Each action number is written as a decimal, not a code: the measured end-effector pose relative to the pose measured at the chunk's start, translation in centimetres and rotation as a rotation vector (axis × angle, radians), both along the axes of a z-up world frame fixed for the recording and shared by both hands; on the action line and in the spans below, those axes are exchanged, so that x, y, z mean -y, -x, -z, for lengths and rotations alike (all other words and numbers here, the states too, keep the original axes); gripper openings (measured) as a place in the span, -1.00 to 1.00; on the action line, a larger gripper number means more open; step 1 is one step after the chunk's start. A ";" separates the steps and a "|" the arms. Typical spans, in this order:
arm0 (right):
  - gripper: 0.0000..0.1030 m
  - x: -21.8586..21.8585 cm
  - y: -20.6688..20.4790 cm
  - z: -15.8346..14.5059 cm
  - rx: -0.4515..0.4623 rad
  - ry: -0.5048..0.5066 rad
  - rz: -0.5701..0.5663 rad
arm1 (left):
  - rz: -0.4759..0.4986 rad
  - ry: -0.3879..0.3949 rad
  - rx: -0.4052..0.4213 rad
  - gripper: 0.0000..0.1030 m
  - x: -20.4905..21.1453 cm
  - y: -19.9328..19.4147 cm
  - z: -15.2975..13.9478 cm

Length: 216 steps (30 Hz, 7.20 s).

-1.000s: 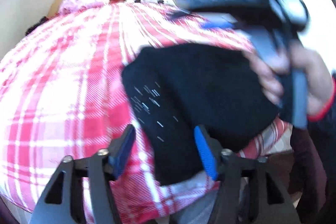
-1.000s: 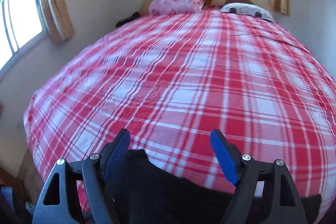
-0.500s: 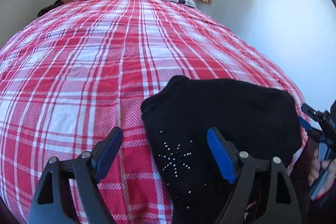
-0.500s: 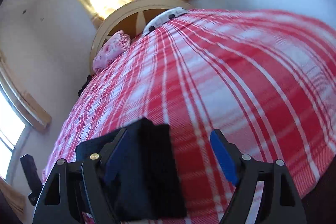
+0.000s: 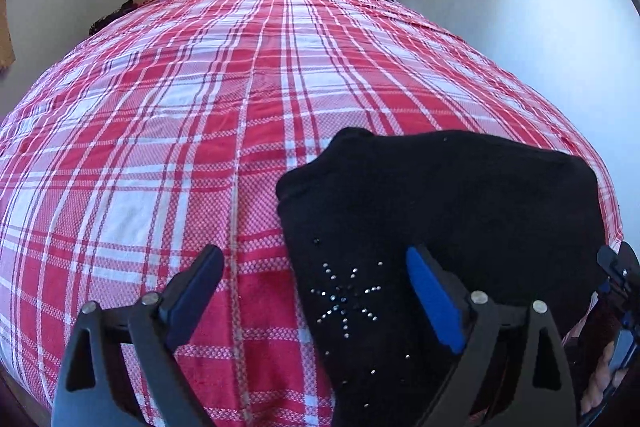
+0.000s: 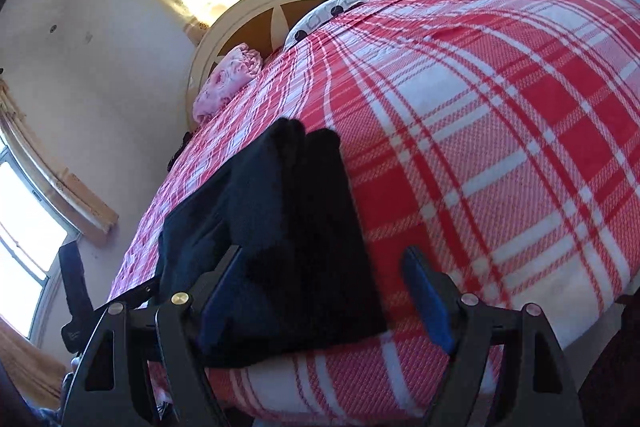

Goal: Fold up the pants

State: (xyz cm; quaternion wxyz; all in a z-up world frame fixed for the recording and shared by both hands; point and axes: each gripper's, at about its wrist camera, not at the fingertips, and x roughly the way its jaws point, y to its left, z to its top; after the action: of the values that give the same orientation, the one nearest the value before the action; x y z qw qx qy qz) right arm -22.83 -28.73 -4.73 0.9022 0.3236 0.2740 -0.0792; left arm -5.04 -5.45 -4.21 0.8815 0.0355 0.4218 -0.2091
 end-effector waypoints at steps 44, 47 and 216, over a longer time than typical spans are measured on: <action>-0.09 -3.6 0.1 0.5 -0.039 0.116 0.047 | 0.091 0.377 -0.294 0.82 -3.2 0.7 1.6; -0.09 -3.5 0.1 0.6 -0.030 0.114 0.045 | 0.103 0.313 -0.258 0.74 -2.1 1.3 1.3; 0.13 -30.4 -32.4 1.1 -0.126 0.415 -0.560 | -0.545 -0.354 0.142 0.90 -26.6 -11.0 -0.1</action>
State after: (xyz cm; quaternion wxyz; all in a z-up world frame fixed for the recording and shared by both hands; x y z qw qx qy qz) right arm 9.53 1.70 -5.87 0.9168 0.0400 0.3851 0.0977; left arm 5.94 21.18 -4.13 0.9123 0.0885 0.3833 0.1140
